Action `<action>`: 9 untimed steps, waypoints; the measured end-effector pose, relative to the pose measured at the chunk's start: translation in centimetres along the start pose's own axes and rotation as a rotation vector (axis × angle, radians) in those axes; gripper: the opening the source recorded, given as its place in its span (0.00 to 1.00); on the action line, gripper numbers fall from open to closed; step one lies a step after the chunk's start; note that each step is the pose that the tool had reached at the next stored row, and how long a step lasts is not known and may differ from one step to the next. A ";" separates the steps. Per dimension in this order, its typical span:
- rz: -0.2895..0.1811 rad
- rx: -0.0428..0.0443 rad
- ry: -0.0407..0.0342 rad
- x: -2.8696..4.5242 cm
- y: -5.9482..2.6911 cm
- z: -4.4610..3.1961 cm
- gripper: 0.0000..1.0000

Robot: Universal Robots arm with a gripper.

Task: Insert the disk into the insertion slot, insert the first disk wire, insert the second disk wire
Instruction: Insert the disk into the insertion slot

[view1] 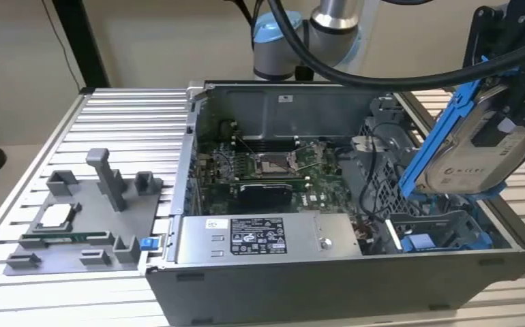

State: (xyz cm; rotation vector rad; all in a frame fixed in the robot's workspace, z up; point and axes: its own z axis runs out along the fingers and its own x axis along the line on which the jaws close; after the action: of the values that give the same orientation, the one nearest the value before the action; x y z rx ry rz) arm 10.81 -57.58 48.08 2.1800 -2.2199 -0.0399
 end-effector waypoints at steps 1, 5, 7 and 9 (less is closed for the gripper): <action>0.000 0.0000 -0.0001 0.08 -0.04 0.04 0.00; 0.000 0.0000 -0.0004 0.51 -0.17 0.38 0.00; 0.000 0.0000 -0.0002 0.66 -0.27 0.68 0.00; 0.000 0.0000 -0.0001 0.73 -0.40 1.04 0.00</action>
State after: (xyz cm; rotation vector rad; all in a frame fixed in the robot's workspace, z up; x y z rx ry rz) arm 11.15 -58.32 47.02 2.1800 -2.2200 -0.0400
